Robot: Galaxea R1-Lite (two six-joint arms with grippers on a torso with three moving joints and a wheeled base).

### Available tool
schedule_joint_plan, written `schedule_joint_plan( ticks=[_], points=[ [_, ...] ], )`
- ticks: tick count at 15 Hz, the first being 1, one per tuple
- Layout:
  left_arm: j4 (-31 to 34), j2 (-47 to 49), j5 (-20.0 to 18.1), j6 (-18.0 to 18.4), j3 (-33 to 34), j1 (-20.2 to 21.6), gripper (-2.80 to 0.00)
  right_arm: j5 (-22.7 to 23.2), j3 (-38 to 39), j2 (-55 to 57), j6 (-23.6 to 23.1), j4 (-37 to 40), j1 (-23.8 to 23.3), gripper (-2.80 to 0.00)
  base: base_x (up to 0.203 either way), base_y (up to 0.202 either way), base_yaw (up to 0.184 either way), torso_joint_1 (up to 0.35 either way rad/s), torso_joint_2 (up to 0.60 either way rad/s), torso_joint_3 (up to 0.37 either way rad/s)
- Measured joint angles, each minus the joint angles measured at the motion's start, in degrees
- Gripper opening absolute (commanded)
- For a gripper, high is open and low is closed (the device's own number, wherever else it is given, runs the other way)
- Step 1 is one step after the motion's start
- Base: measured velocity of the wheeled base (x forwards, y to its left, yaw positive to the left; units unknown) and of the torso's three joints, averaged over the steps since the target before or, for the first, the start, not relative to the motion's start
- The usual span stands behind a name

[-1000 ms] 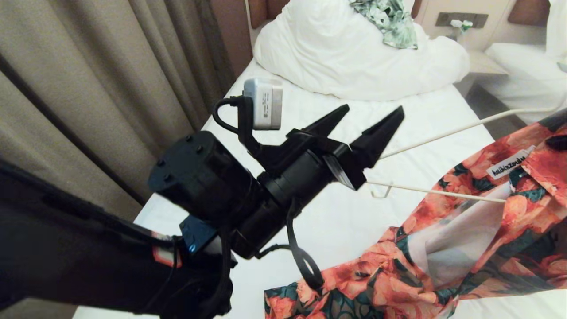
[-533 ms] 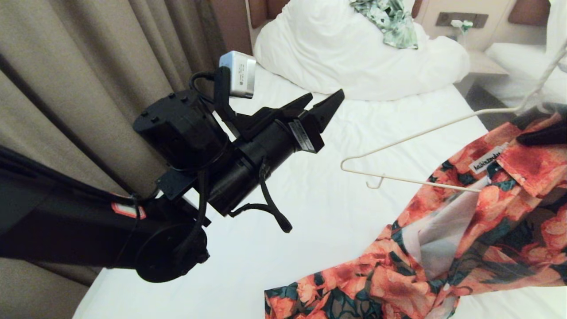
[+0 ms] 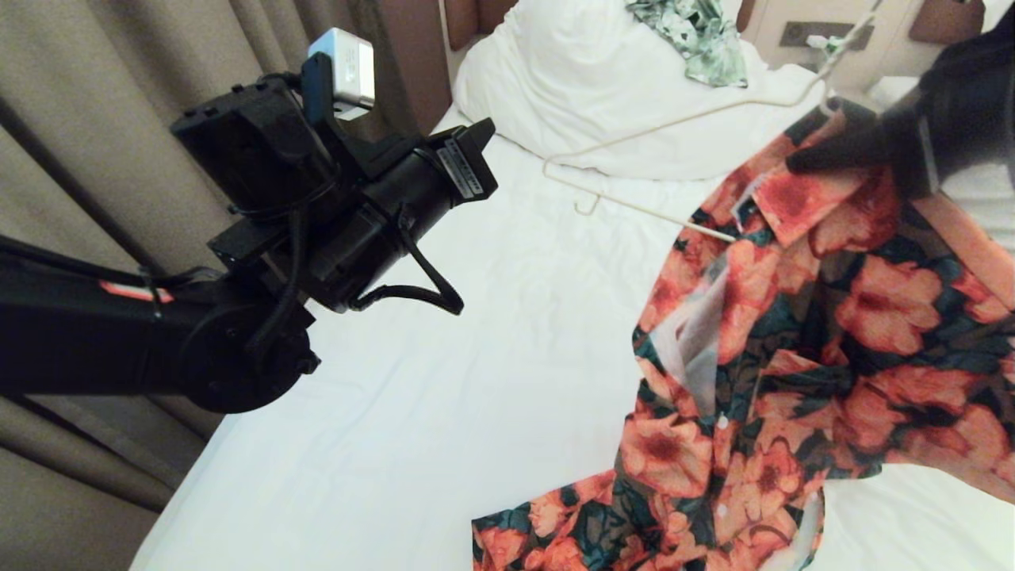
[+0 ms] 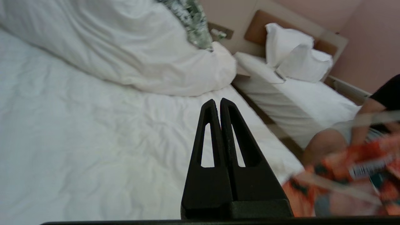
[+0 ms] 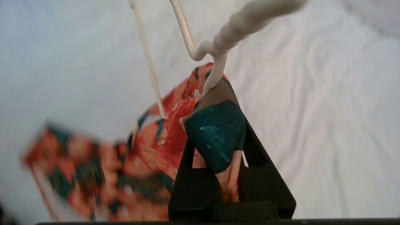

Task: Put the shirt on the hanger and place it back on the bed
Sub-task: Hook the other side of the shirt onto the hanger

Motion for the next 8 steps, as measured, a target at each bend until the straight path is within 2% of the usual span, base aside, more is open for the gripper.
schedule_joint_plan(
  ticks=[3,6,8],
  points=[
    [6.6,-2.2,0.1,0.0,-1.3,1.3,-2.80,0.4,-3.6,4.3,6.6,-10.1,2.7,-2.80,0.000,0.000,0.000,0.000,0.00,0.000],
    [12.5,-4.1,0.0,0.0,-3.4,4.7,-2.80,-1.2,-4.3,6.8,8.7,-12.8,6.0,-2.80,0.000,0.000,0.000,0.000,0.00,0.000],
    [13.2,-5.8,0.0,0.3,-3.3,5.3,-2.80,-4.5,-4.6,8.1,9.5,-18.6,8.8,-2.80,0.000,0.000,0.000,0.000,0.00,0.000]
  ],
)
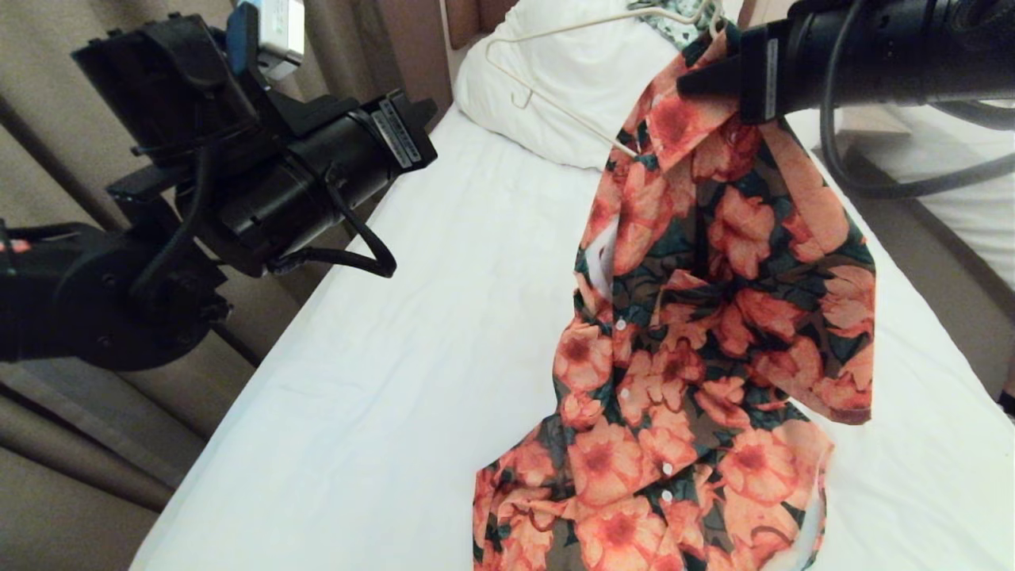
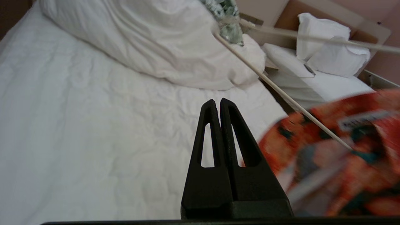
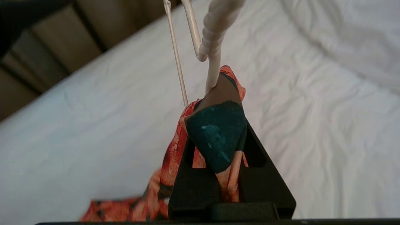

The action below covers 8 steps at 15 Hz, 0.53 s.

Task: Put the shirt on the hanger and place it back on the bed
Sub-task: Hook the other side of the shirt onto the hanger

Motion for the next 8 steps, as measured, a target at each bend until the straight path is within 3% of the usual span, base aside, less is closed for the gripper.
schedule_joint_plan(
  ticks=[3,8],
  points=[
    [1.4,-2.4,-0.2,0.1,0.3,0.1,-2.80,-7.5,0.0,0.8,0.3,-8.0,5.8,-2.80,0.000,0.000,0.000,0.000,0.00,0.000],
    [2.6,-5.9,-0.5,0.1,1.1,-0.1,-2.80,-8.5,-0.4,1.1,0.1,-16.7,9.8,-2.80,0.000,0.000,0.000,0.000,0.00,0.000]
  ],
)
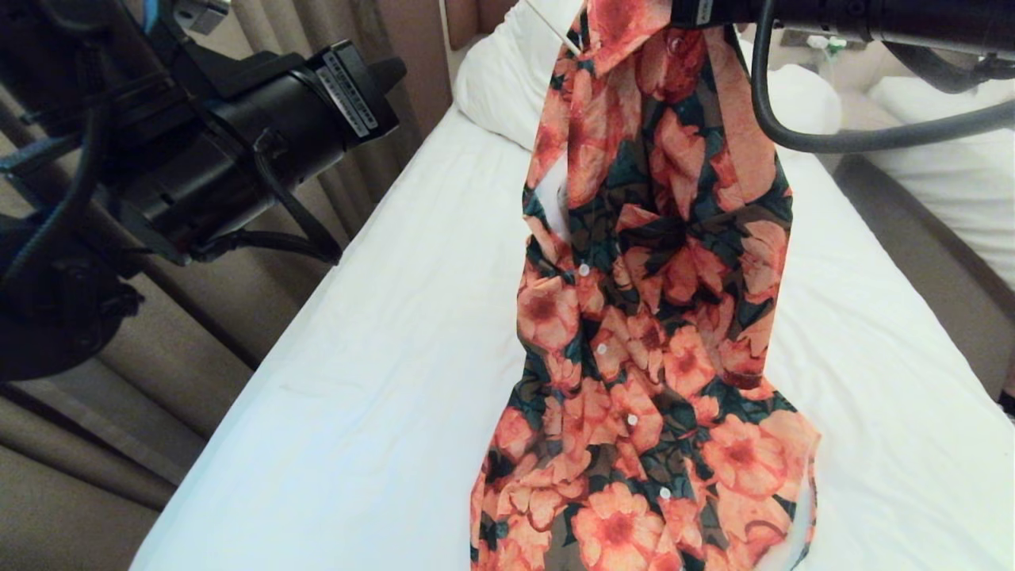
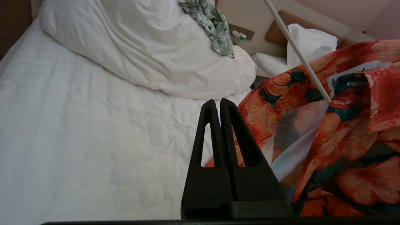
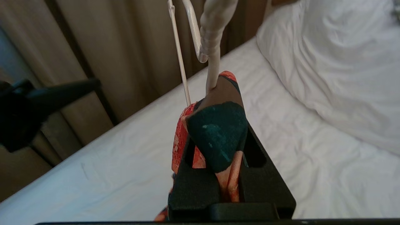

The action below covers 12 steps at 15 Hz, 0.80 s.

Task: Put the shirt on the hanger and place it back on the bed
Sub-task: Hook the other side of the shirt onto the hanger

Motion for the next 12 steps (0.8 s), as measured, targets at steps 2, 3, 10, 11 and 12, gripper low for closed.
schedule_joint_plan(
  ticks=[2,3,10,11,12],
  points=[
    [0.0,-0.4,0.0,0.0,0.1,-0.2,-2.80,0.4,-0.3,-0.1,-0.1,-1.0,0.5,-2.80,0.000,0.000,0.000,0.000,0.00,0.000],
    [0.0,-0.5,0.0,0.0,0.1,-0.2,-2.80,0.4,-0.2,-0.2,0.3,-0.7,0.5,-2.80,0.000,0.000,0.000,0.000,0.00,0.000],
    [0.1,0.3,0.0,0.0,0.0,-0.9,-2.80,3.7,10.2,0.3,7.8,11.2,-11.9,-2.80,0.000,0.000,0.000,0.000,0.00,0.000],
    [0.6,0.7,0.2,0.0,-0.3,-1.3,-2.80,4.5,14.5,0.3,7.9,10.7,-14.3,-2.80,0.000,0.000,0.000,0.000,0.00,0.000],
    [2.0,1.2,0.2,0.0,-0.7,-2.0,-2.80,5.4,19.2,0.3,7.9,9.1,-16.9,-2.80,0.000,0.000,0.000,0.000,0.00,0.000]
  ],
)
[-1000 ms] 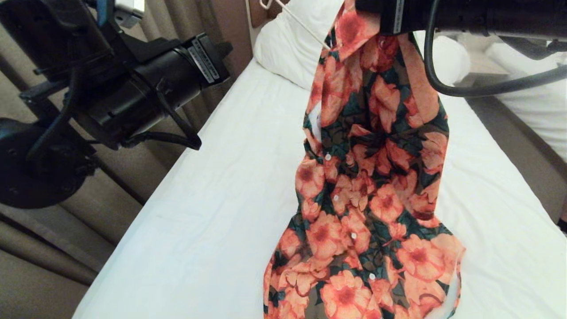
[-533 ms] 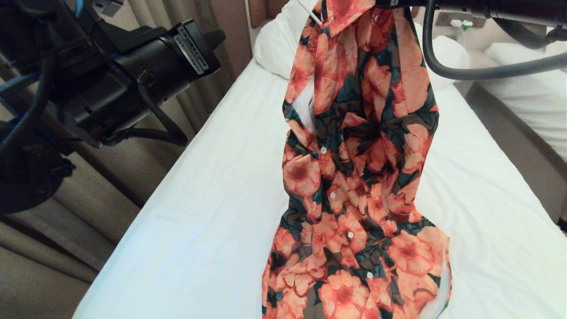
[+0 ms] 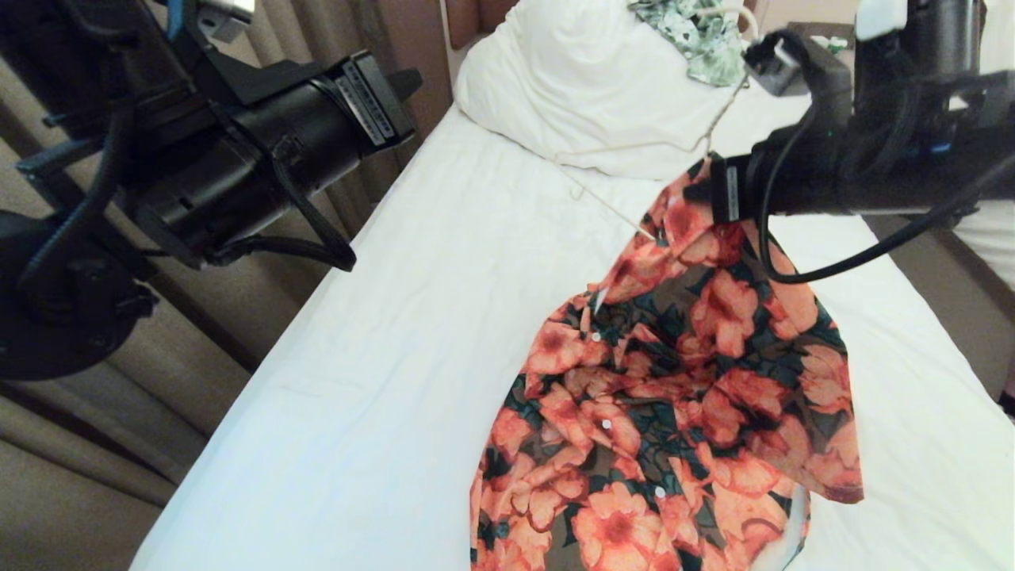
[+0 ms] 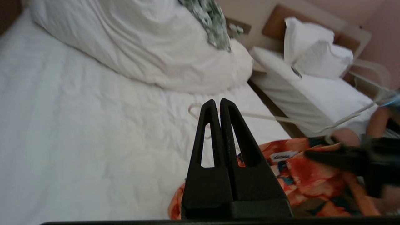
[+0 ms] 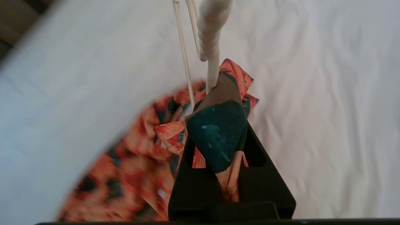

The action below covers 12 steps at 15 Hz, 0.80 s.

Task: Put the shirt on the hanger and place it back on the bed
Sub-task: Hook the other side of the shirt onto the hanger

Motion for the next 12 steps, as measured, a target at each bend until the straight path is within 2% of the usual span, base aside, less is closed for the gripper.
schedule_joint_plan(
  ticks=[3,6,9,11,12],
  points=[
    [4.1,2.5,0.8,0.5,-0.8,-2.7,-2.80,1.8,13.1,-0.9,-0.4,-6.8,-5.9,-2.80,0.000,0.000,0.000,0.000,0.00,0.000],
    [6.9,7.6,4.9,3.9,-1.8,-5.4,-2.80,2.3,23.7,-3.3,-2.0,-9.8,-10.7,-2.80,0.000,0.000,0.000,0.000,0.00,0.000],
    [7.8,12.9,8.2,5.1,-2.6,-9.3,-2.80,3.4,32.1,-5.6,-4.2,-11.3,-15.4,-2.80,0.000,0.000,0.000,0.000,0.00,0.000],
    [11.1,15.5,10.1,5.1,-3.2,-11.8,-2.80,7.0,37.0,-6.8,-5.2,-13.2,-19.1,-2.80,0.000,0.000,0.000,0.000,0.00,0.000],
    [11.9,16.7,10.3,5.1,-3.4,-12.8,-2.80,10.6,39.1,-7.3,-6.0,-14.4,-21.6,-2.80,0.000,0.000,0.000,0.000,0.00,0.000]
  ],
)
